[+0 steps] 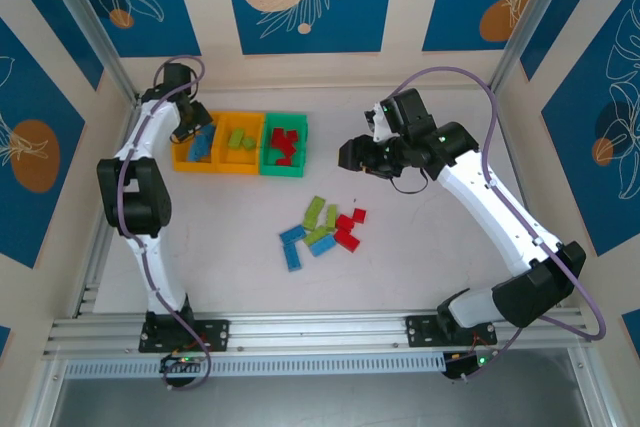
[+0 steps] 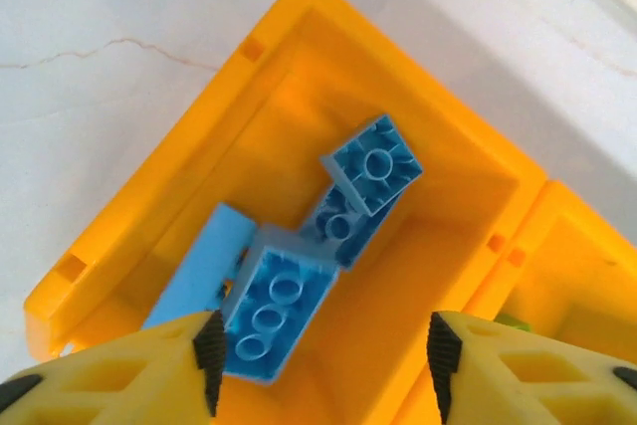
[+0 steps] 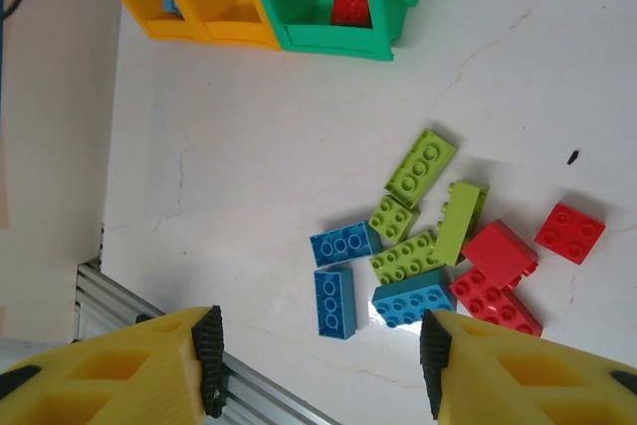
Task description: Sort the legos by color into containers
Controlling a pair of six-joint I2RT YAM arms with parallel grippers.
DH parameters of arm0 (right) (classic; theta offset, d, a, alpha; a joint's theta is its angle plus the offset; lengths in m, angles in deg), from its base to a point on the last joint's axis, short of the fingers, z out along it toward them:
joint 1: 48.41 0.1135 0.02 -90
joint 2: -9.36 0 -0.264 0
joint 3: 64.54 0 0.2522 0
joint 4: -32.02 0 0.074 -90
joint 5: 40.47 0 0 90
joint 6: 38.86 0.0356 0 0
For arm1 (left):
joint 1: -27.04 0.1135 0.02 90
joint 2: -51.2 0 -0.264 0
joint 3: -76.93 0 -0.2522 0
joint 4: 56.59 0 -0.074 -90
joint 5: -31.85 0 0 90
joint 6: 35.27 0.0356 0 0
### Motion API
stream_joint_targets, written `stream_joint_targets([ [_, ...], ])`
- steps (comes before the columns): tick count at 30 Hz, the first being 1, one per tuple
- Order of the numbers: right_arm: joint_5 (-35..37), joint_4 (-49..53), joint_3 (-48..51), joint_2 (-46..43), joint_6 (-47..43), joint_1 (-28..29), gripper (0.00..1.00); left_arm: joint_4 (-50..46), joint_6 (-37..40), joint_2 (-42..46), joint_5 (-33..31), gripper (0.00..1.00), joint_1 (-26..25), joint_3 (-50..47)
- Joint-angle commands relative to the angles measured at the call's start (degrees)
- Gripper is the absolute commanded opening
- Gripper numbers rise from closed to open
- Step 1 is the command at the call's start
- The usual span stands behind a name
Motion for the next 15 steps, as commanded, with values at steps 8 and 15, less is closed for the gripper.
stream_joint_targets([
  [8,2.7,0.8,6.2,1.0,5.2,0.3,0.59,1.3,3.3,21.0,7.7,0.51,-5.3,-8.7],
  [15,5.3,-0.6,11.0,4.5,7.0,0.6,0.6,3.9,21.9,37.5,15.9,0.51,-19.7,-19.4],
])
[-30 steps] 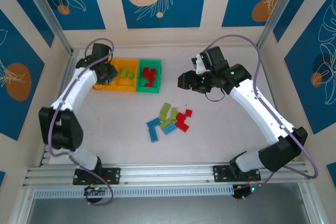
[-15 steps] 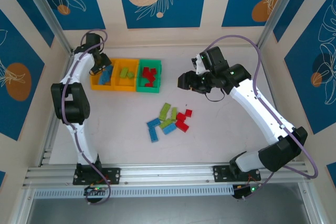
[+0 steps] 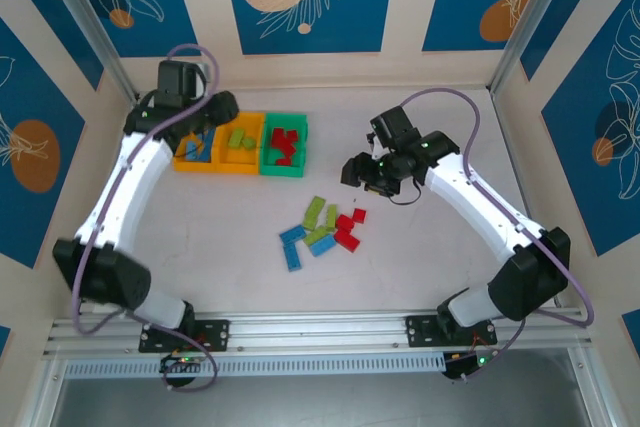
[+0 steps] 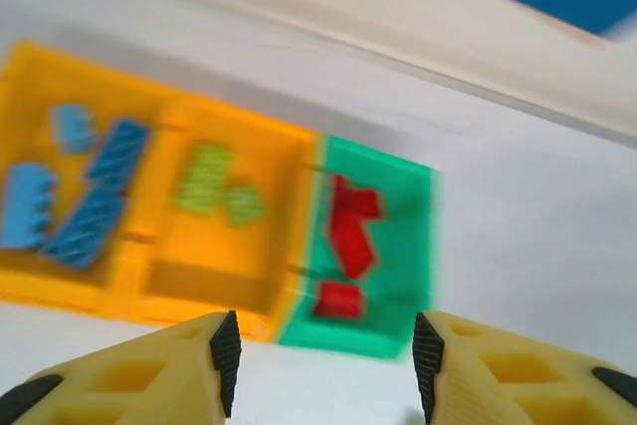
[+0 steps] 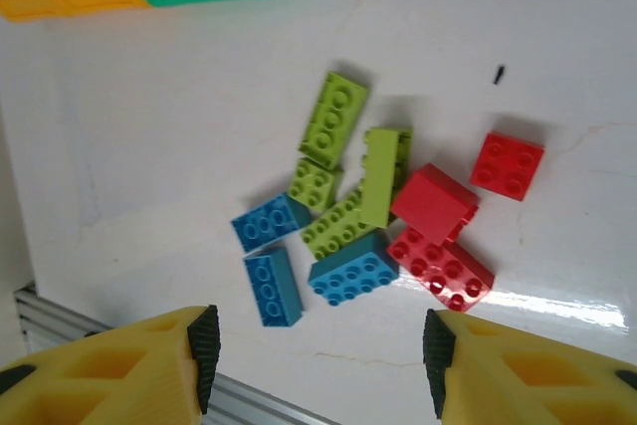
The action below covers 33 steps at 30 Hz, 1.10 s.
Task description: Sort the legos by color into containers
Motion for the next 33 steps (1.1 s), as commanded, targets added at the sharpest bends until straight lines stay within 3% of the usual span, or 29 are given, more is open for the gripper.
stream_joint_targets([
  [1,1.4,-0.3,2.2,2.5,1.9,0.5,0.59,-0.4,13.3,5.0,7.1,0.51,-5.9,-4.9],
  [3,1.7,-0.5,2.9,4.8,1.7,0.9,0.59,-0.9,18.1,8.1,10.1,0.53,-9.8,-8.0],
  [12,2.0,-1.2,5.4,12.8,3.6,3.0,0.59,-2.2,33.9,16.8,7.3,0.65,-26.7,-18.5],
  [19,-2.7,-3.6,6.0,17.6,9.3,1.8,0.61,-2.3,33.9,16.0,5.5,0.67,-28.4,-20.2],
  [33,-4.5,-3.5,3.2,25.0,8.5,1.6,0.61,0.3,32.7,15.9,5.5,0.66,-28.4,-22.7],
])
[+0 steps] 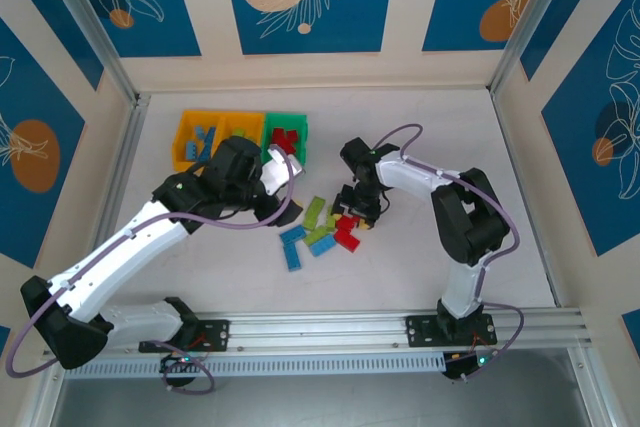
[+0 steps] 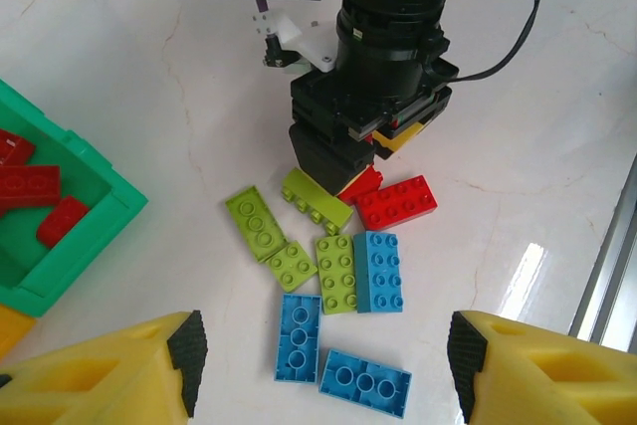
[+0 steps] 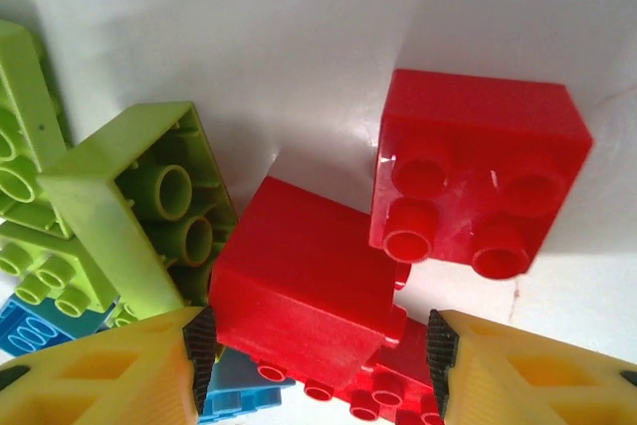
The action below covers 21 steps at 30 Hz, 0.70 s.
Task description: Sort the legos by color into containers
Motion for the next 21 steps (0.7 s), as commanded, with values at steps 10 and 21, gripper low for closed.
stream_joint_targets([
  [10,3.4,3.1,-1.8,3.5,1.6,-0.1,0.64,1.3,0.4,0.9,-1.4,0.67,-0.4,-1.7],
  [21,3.4,2.1,-1.6,0.6,3.2,0.0,0.45,1.1,0.6,1.5,-2.1,0.67,-0.4,-2.6],
])
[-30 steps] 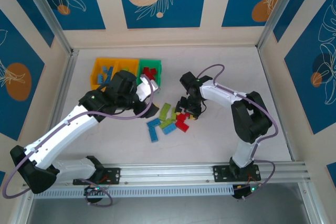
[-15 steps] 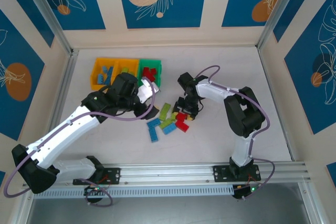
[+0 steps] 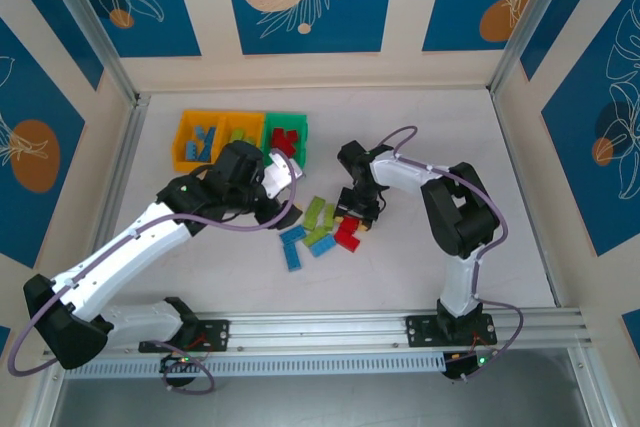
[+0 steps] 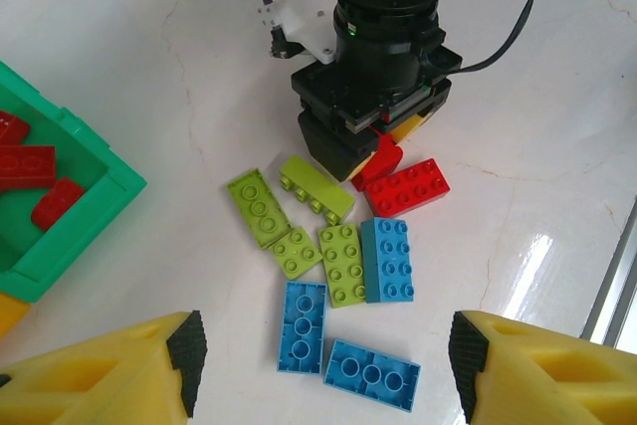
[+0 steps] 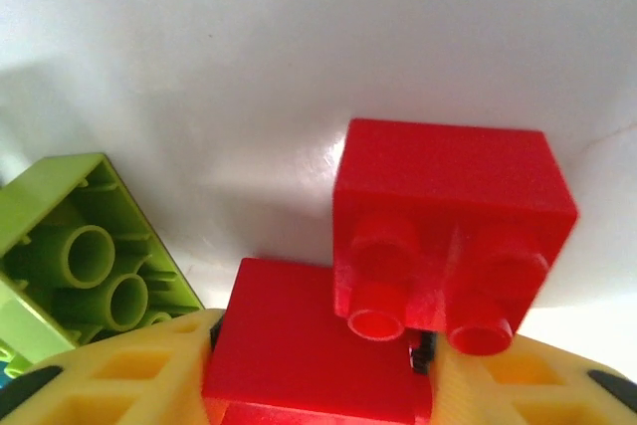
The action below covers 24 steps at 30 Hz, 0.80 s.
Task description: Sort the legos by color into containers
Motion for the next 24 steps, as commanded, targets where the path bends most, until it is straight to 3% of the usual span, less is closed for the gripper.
stream_joint_targets([
  [1,1.6,1.1,-0.2,-3.8,1.7,0.0,0.44,0.5,0.6,1.8,-0.9,0.68,-0.4,-0.8],
  [8,5.0,-1.5,-4.9,-14.6,-1.1,1.7,0.41,0.6,2.7,6.7,5.0,0.76,-0.3,-2.8],
  [11,4.7,-8.5,-9.1,-13.6,-5.3,3.3,0.41,1.5,2.4,8.6,5.4,0.79,-0.3,-3.6],
  [14,7.4,-12.4,-16.8,-7.6,-9.6,4.5,0.41,3.4,-0.9,9.8,0.9,0.81,-0.4,-4.5],
  [18,14.2,-10.2,-33.2,5.2,-15.0,5.0,0.41,5.7,-15.4,10.1,-11.3,0.88,-0.3,-5.9],
  [24,16.3,-6.6,-55.2,22.0,-21.1,5.1,0.47,-0.2,-40.2,10.0,-24.5,0.88,-0.3,-8.4],
])
